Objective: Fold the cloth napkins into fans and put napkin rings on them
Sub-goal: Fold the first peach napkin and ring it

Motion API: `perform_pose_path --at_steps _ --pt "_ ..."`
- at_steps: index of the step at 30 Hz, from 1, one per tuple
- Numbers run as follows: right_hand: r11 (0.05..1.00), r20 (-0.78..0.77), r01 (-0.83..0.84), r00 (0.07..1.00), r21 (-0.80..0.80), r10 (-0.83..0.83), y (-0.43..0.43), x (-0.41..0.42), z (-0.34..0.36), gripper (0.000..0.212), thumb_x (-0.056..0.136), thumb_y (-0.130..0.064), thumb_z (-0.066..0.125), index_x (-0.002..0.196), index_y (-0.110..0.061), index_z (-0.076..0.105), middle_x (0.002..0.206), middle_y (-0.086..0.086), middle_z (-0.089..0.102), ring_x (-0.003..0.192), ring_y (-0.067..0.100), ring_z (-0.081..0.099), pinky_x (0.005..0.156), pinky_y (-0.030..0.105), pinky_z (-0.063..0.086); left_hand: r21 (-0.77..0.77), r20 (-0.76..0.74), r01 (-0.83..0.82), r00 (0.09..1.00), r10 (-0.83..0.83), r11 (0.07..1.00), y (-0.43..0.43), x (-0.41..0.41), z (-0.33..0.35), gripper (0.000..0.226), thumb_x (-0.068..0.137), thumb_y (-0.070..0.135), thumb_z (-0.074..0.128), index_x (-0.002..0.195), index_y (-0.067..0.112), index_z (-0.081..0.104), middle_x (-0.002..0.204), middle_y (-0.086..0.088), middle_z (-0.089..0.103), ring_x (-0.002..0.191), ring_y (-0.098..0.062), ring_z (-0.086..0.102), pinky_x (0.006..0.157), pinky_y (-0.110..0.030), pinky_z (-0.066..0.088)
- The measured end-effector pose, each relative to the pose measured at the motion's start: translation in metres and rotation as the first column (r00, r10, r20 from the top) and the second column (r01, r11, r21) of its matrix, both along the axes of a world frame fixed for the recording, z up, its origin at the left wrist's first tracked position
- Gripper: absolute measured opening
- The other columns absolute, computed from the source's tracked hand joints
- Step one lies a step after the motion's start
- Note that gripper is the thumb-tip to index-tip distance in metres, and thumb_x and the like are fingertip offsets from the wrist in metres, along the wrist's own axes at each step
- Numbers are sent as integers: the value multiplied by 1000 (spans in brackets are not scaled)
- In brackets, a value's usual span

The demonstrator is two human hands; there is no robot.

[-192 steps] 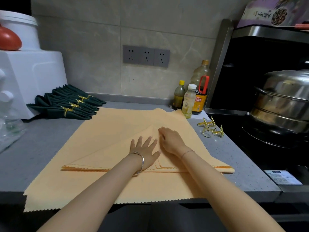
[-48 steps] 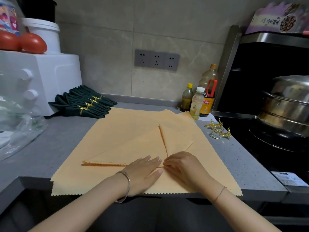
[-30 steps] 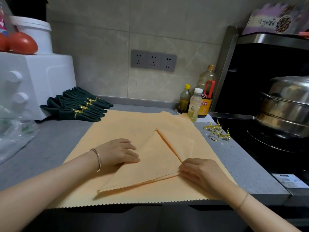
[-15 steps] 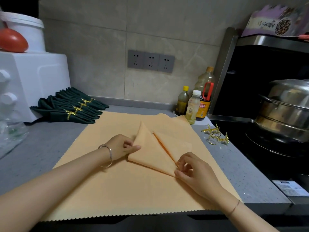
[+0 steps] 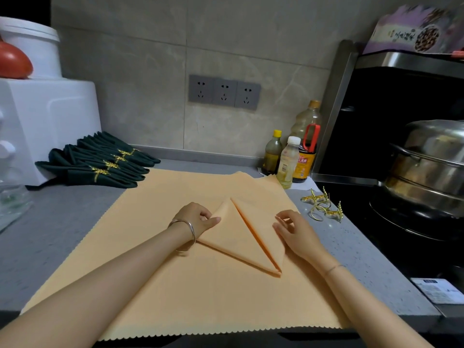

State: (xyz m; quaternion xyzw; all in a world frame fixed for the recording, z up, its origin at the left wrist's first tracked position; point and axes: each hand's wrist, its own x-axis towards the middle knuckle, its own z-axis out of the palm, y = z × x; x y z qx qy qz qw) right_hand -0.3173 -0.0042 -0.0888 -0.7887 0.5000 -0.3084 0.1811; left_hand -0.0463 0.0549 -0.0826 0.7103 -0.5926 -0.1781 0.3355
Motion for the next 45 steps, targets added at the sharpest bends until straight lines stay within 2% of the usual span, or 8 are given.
perform_pose_path --at_steps 15,18,22,31,37,40,42,45 --pt "990 115 -87 991 107 75 19 11 10 18 88 -38 62 101 -28 53 56 -7 52 51 4 43 54 21 35 -24 182 -51 982 55 998 -22 -13 4 17 92 36 56 102 24 63 115 2 64 109 -21 56 90 -31 44" --pt "998 67 -26 998 60 22 13 23 16 23 88 -42 61 103 -29 52 71 -9 57 67 6 51 61 23 39 38 314 -13 950 1 999 -1 -23 9 50 98 39 43 144 22 34 149 -1 36 138 -22 28 111 -31 26" --pt "991 157 -13 988 132 -8 2 44 16 26 88 -38 62 107 -24 51 82 -7 56 74 5 51 62 16 37 209 305 54 945 -118 976 42 -45 15 69 98 51 30 153 25 -2 160 3 -8 147 -20 -9 119 -34 -1" --pt "990 394 61 913 130 -108 -6 58 -4 14 88 -9 59 99 -17 55 75 -2 51 69 10 47 57 12 35 318 422 -16 898 -127 948 70 -70 -5 69 100 50 19 152 16 -10 158 -3 -20 144 -22 -22 117 -35 -9" --pt "991 297 73 949 111 -104 -5 61 -2 11 88 -15 61 97 -18 56 82 -3 56 75 14 51 62 18 38 309 492 -52 863 -113 949 67 -77 -10 57 103 34 14 152 14 -7 159 -5 -16 146 -23 -17 118 -38 -9" --pt "994 117 52 992 -93 -41 3 57 2 15 93 -20 55 107 -19 59 108 -4 60 88 12 55 82 30 44 298 506 -59 856 -106 953 70 -78 -9 55 103 32 13 152 14 -6 159 -5 -14 146 -23 -16 118 -38 -9" --pt "967 -20 -125 992 -222 123 13 58 6 26 96 -25 48 116 -18 62 122 -4 59 110 14 55 98 32 40 292 511 -62 854 -101 954 71 -78 -9 55 103 31 12 152 13 -6 159 -5 -14 146 -23 -15 118 -38 -9" --pt "892 -314 -436 869 -117 383 29 61 6 42 100 -34 31 135 -26 50 145 -10 42 138 5 30 113 28 17 270 518 -59 850 -93 961 72 -78 -9 55 103 31 12 152 11 -6 159 -6 -14 146 -23 -17 118 -37 -11"
